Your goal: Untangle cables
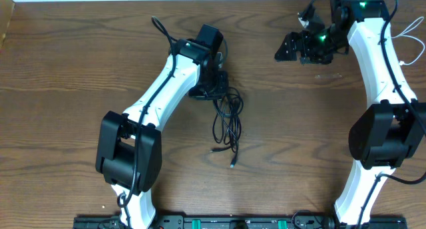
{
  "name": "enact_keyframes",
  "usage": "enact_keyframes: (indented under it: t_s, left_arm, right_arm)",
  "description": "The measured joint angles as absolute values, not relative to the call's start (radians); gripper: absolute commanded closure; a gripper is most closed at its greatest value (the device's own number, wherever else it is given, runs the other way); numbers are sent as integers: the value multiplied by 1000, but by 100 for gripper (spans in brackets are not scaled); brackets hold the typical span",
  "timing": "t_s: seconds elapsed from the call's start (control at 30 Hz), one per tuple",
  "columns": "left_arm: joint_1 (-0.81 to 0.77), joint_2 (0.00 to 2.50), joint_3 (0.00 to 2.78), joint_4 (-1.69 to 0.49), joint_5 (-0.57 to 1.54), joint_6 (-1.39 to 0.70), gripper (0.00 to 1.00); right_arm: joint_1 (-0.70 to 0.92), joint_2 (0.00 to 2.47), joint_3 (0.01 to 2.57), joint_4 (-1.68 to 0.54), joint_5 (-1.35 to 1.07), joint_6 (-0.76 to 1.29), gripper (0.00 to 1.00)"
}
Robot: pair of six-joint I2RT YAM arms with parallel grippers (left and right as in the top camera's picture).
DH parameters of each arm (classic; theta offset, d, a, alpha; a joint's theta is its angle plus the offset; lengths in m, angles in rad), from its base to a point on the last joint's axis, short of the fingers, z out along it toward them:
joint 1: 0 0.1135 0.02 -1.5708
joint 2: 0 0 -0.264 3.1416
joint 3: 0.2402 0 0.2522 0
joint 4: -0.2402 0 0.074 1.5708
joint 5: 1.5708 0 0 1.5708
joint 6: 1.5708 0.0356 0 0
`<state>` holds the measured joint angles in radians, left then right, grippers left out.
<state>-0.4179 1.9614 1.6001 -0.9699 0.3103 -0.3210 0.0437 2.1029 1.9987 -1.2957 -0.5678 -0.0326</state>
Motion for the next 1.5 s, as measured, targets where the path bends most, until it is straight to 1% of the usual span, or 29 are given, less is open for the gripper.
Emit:
enact_keyframes:
  t_s: [0.33, 0.5, 0.6, 0.7, 0.97, 1.13, 1.37, 1.5]
  left_arm:
    - [-394, 1927, 1604, -856, 415, -314, 92]
    - [-385, 1783, 1617, -802, 430, -324, 92]
    - [-384, 1691, 1639, -763, 440, -354, 92]
    - [-384, 1657, 1648, -744, 444, -372, 92]
    - [-384, 1663, 1649, -765, 411, -397, 92]
    - [-384, 1663, 1649, -767, 382, -397, 92]
    - [-384, 1663, 1649, -771, 331, -397, 92]
    - [-384, 1663, 1649, -772, 313, -397, 92]
  right_arm:
    - [94, 2103, 1999, -1303, -592, -33, 10]
    - [126, 2103, 1999, -1290, -702, -32, 13]
    - [142, 2103, 1998, -1272, -773, -11, 13]
    - [158, 2103, 1998, -1237, -798, 17, 13]
    - [215, 2103, 1998, -1106, -854, 135, 13]
    - [213, 2103, 1997, -1103, -875, 165, 15]
    - [199, 2103, 1997, -1111, -801, 209, 14]
    - [179, 2103, 1997, -1083, -872, 175, 13]
